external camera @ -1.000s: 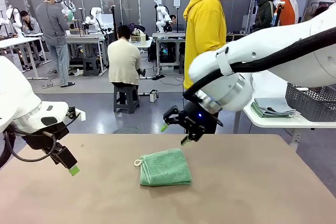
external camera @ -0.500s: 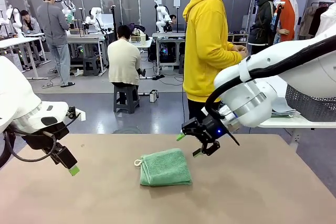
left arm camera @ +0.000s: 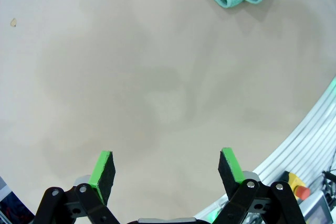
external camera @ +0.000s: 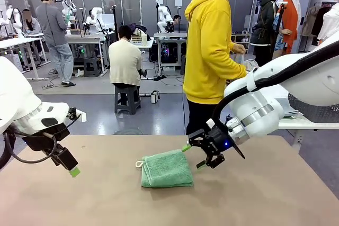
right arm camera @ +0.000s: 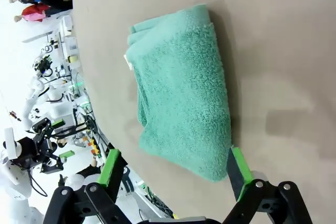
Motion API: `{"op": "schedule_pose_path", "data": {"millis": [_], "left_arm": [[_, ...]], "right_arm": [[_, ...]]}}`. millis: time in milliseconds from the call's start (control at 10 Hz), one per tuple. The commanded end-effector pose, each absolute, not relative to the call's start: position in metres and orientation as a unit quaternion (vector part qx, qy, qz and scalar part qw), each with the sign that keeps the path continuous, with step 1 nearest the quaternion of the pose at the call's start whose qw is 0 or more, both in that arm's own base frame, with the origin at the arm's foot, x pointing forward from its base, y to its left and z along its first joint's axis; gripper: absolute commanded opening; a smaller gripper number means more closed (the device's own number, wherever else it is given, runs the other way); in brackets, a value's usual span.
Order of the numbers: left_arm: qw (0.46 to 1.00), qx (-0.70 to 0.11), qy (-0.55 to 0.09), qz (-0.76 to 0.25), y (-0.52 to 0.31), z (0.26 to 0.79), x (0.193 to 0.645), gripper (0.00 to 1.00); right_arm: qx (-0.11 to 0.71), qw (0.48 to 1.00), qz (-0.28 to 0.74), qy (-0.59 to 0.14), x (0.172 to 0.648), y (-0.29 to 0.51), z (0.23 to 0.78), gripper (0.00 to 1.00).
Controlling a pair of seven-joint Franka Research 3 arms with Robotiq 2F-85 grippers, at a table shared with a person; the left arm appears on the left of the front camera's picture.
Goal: Fold the towels and place them in the basket.
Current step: Place the folded Towel with hook on the right side of the table.
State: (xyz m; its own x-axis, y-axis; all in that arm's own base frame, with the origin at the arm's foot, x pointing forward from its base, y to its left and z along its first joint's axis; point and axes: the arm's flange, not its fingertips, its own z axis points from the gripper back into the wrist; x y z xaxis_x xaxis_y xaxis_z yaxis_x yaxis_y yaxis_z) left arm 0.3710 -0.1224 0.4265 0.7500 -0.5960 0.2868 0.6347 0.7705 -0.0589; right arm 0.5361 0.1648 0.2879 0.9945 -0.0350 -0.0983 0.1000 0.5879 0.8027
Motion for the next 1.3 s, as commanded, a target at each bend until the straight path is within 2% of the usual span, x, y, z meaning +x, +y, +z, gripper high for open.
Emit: {"op": "schedule_pose_path", "data": {"millis": [0,1200], "left_arm": [[0.933,-0.071,-0.126,-0.329,-0.122,0.425,0.371,1.00],[0.933,-0.071,-0.126,-0.329,-0.122,0.425,0.371,1.00]], "right_arm": [[0.486,0.872,-0.032,0.035,0.543,0.165,0.277,1.00],[0.502,0.863,-0.038,0.047,0.548,0.187,0.242,1.00]]}}
